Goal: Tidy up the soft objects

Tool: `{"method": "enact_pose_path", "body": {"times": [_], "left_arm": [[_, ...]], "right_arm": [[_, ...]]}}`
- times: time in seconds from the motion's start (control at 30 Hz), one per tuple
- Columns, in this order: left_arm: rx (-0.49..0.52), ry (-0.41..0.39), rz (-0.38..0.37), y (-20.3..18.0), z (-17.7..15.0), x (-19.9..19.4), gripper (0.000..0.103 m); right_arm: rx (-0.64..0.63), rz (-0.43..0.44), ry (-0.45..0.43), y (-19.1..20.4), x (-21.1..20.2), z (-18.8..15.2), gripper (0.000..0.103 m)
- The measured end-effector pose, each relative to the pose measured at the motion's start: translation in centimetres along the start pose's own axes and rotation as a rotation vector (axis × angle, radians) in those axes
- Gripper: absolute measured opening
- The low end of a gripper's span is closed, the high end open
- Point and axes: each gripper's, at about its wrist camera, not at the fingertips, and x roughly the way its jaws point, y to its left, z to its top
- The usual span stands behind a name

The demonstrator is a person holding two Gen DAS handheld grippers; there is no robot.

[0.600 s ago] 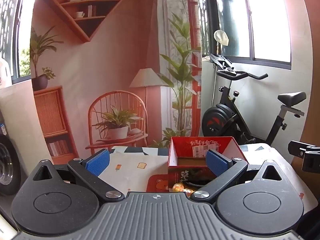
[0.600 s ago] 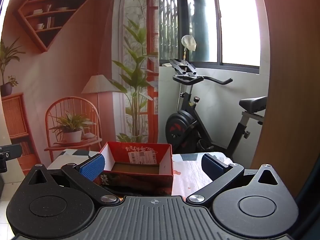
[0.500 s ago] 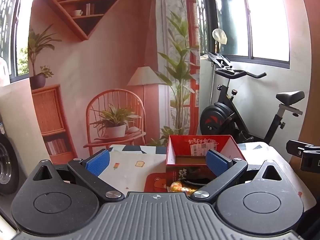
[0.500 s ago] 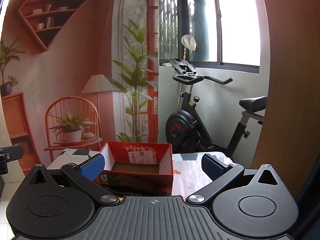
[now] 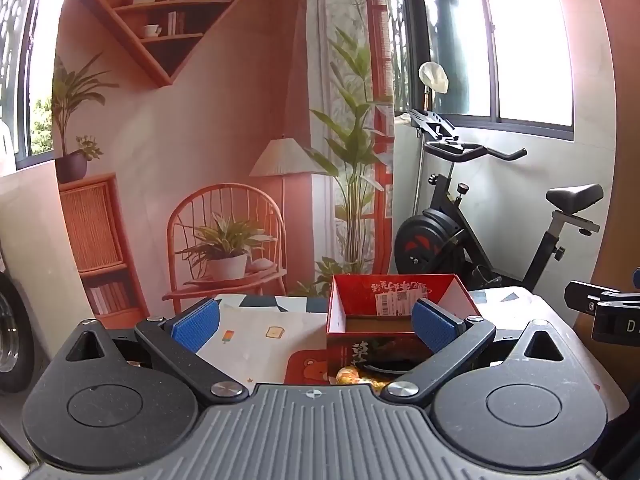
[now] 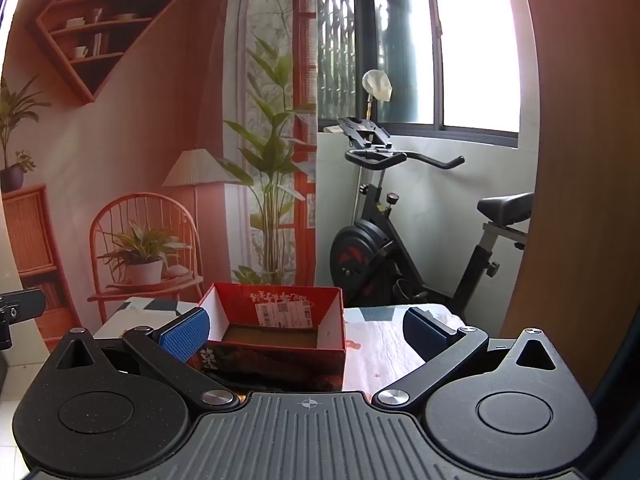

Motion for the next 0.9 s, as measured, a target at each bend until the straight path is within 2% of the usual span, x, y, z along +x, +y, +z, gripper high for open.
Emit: {"method": "enact_pose_path", "body": {"times": [0.9], "left_arm": [[-0.003, -0.005, 0.0, -0.02, 0.15, 0.03, 0.103]], "right_arm": [[-0.002, 0.001, 0.001, -0.08, 0.1, -0.02, 0.103]]}}
